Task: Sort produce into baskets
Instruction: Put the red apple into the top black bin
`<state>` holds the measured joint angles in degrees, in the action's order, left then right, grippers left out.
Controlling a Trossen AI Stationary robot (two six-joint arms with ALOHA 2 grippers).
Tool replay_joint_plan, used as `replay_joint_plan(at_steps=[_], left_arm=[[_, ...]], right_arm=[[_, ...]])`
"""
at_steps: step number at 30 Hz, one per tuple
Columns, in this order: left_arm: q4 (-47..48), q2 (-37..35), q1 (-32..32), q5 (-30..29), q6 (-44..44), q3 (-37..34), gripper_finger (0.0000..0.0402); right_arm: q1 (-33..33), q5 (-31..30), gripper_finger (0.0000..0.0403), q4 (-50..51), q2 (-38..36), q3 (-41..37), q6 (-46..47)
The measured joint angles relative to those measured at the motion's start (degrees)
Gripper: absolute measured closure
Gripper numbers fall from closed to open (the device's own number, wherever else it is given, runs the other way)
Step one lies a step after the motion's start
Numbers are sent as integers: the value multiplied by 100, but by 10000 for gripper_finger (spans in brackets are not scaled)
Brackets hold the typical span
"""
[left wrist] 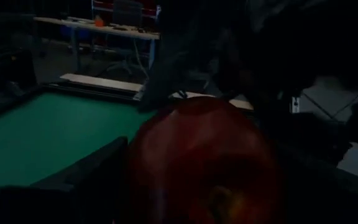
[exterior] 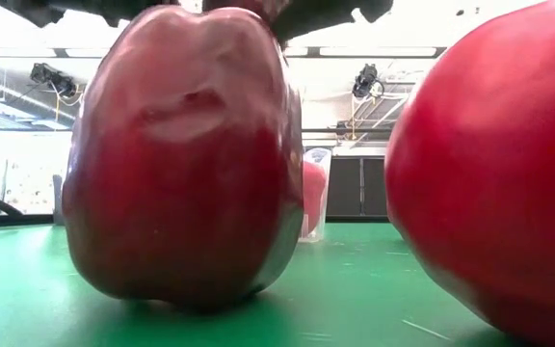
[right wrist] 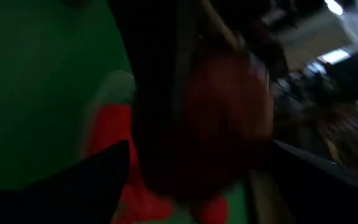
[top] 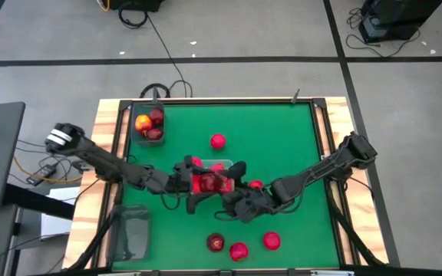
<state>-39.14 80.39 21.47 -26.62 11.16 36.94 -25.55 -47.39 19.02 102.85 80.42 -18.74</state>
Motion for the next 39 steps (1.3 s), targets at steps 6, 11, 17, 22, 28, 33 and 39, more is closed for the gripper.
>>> replay_joint_plan(at_steps=[6,11,17,22,28,33,39], left_arm=[[2854,-1298,451,-1691,188,111,63],[5898,-1985,1232,-2049,2063,754,63],[8998,-1911,2184,-1100,4541,1663,63],[9984,-1639,2847,530,5827,1832,63],[10020,-1045,3377,1581,6563,1813,51],[10081,-551,3537,2004,6725,1811,46],[10334,-392,3477,1937,6562,1797,64]], right_arm=[[-390,-918,11,785,-29,-1,1669],[-487,-487,21,1921,-44,-4,3646],[-499,-311,34,2259,-44,-4,4423],[-502,-173,39,2121,-44,-4,4499],[-500,-45,39,1994,-44,-4,4472],[-498,64,39,1982,-44,-4,4478],[-484,63,39,1968,-44,-4,4470]])
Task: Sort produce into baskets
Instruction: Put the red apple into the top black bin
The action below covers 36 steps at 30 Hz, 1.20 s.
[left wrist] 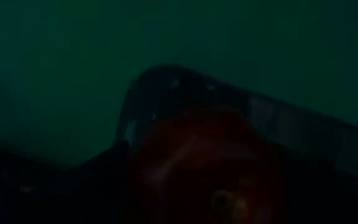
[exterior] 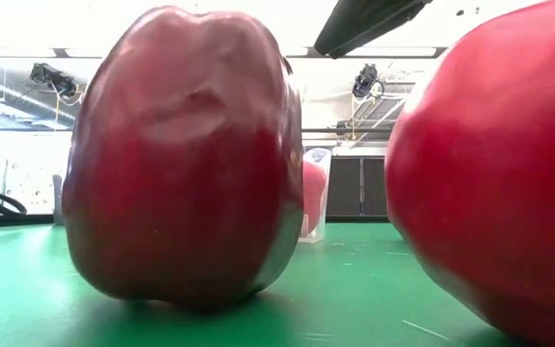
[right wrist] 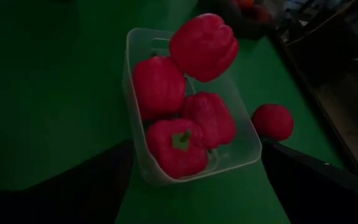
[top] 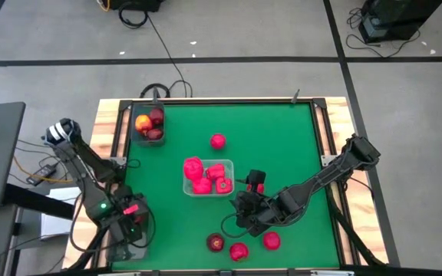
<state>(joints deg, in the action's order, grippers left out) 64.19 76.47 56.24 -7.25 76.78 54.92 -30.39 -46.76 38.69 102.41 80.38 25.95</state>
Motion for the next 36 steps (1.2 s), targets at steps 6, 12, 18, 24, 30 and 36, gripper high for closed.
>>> replay_joint_plan(at_steps=[6,12,18,24,30,36], left_arm=[[9,-147,-142,-352,-288,2,65],[97,-492,-314,-558,-630,117,65],[1163,-735,-564,-2057,-917,864,52],[2070,-798,-937,-3664,-909,1374,41],[2464,-799,-2105,-4625,-509,977,51],[2028,-1075,-3848,-4673,-1632,448,46]], right_arm=[[86,0,39,-4,0,0,-15],[126,28,39,-5,0,0,-17],[124,40,39,-6,0,0,-8],[50,42,39,-8,0,0,0],[50,13,39,-8,0,0,141],[52,11,39,-6,0,0,151]])
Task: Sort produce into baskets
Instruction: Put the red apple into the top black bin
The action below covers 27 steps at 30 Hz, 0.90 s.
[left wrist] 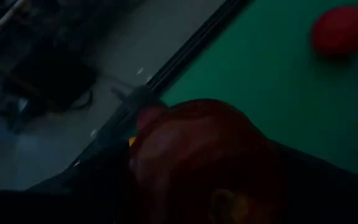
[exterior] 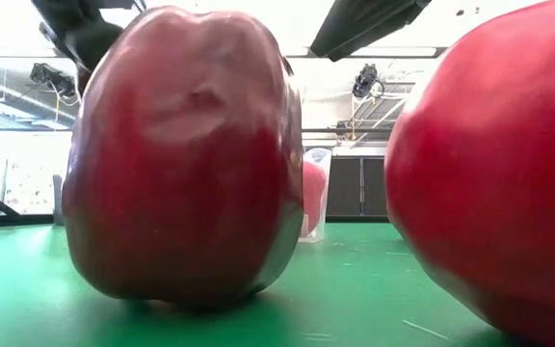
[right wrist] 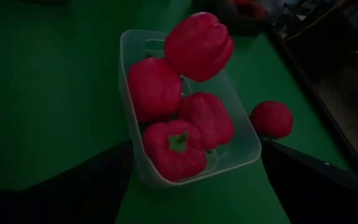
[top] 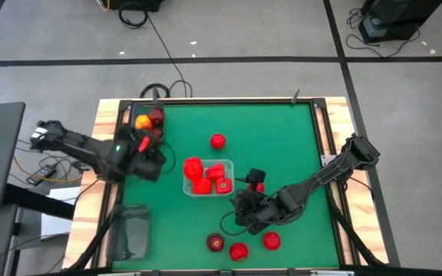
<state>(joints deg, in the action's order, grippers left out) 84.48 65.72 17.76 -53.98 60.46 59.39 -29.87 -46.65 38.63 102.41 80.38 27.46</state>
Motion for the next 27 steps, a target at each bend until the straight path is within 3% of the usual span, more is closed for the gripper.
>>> replay_joint_plan(at_steps=[6,11,21,24,27], left_arm=[[-1424,-456,-1841,791,-2035,-372,45],[-2472,-532,-3202,1512,-3126,-637,44],[-3349,-466,-5319,2559,-3776,-1473,44],[-3408,-459,-5670,3107,-3814,-1706,44],[-3465,-417,-5835,3264,-3978,-1866,44]], right_arm=[[0,-2,39,2,0,0,-11],[4,-13,39,11,0,0,-16],[-7,-15,39,81,0,0,-17],[-7,-15,39,85,0,0,-17],[2,-13,39,85,0,0,-17]])
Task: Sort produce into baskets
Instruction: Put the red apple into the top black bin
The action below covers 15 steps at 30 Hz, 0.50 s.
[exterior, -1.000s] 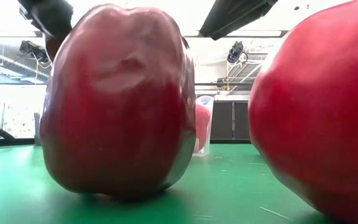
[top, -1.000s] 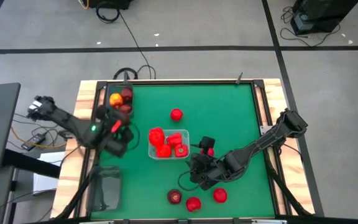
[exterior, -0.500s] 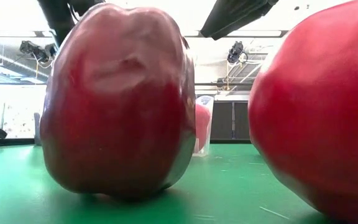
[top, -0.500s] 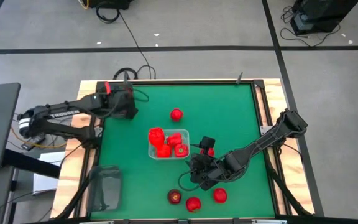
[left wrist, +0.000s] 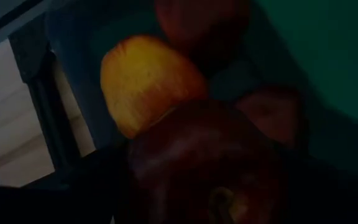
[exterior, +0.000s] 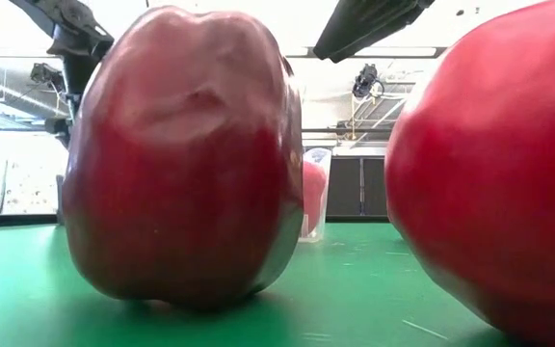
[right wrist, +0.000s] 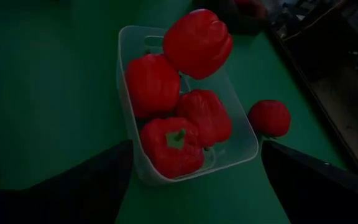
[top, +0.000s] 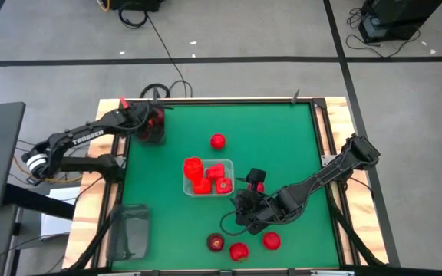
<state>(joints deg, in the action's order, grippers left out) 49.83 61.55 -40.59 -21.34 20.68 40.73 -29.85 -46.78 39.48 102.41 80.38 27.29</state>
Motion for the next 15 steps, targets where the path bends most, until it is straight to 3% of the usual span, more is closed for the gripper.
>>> replay_joint_plan(at_steps=[15], left_arm=[[-422,9,-106,47,-402,-170,3]], right_arm=[[2,42,39,2,0,0,15]])
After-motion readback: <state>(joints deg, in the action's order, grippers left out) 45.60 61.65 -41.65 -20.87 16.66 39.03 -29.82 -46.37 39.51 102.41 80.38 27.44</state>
